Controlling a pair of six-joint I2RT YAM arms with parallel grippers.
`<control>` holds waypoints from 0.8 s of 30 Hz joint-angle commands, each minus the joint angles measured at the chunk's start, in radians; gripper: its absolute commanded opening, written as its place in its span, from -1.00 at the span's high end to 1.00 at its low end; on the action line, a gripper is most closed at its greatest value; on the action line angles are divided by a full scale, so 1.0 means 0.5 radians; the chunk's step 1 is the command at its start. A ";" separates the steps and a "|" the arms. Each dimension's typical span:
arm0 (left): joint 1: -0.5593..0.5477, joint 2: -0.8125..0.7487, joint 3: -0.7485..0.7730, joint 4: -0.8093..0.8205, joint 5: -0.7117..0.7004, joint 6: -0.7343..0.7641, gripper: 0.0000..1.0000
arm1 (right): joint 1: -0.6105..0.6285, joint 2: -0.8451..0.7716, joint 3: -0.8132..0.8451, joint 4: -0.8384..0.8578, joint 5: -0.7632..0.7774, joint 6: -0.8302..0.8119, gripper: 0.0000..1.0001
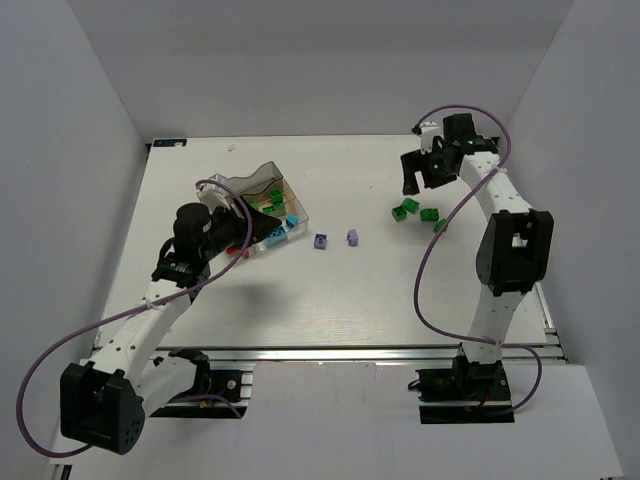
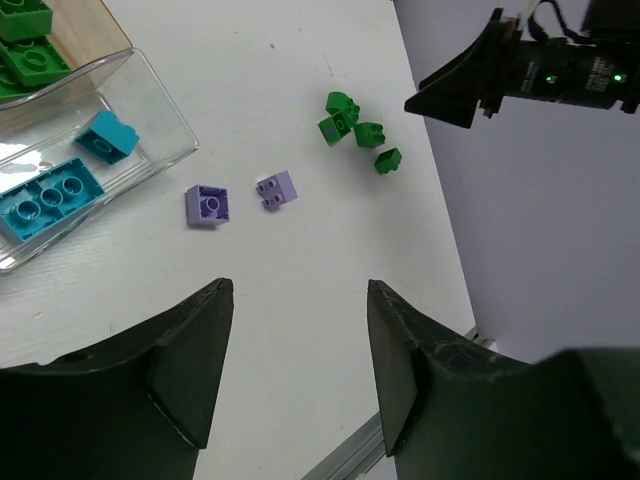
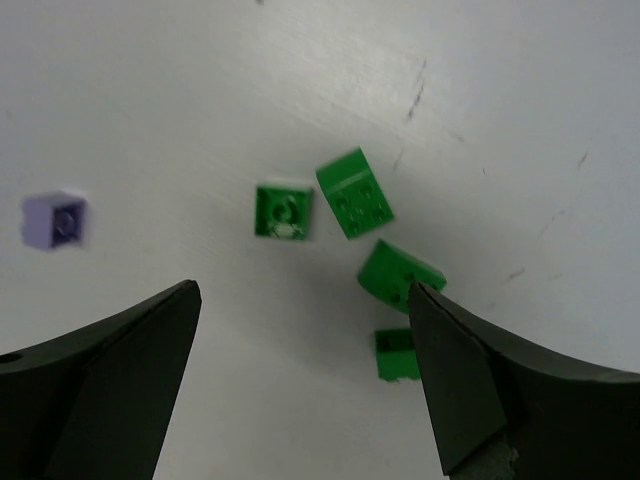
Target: Sort the legos into containers by color
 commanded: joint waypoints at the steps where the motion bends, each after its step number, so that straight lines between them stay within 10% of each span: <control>1: -0.005 -0.017 -0.047 0.155 0.085 -0.065 -0.32 | -0.110 0.173 0.262 -0.515 0.030 -0.465 -0.78; 10: -0.005 -0.066 -0.124 0.232 0.048 -0.157 -0.32 | -0.178 0.195 -0.007 -0.427 -0.068 -1.658 -0.48; 24: -0.005 -0.005 -0.124 0.241 0.014 -0.191 -0.33 | -0.169 0.542 0.199 -0.405 -0.144 -2.027 -0.47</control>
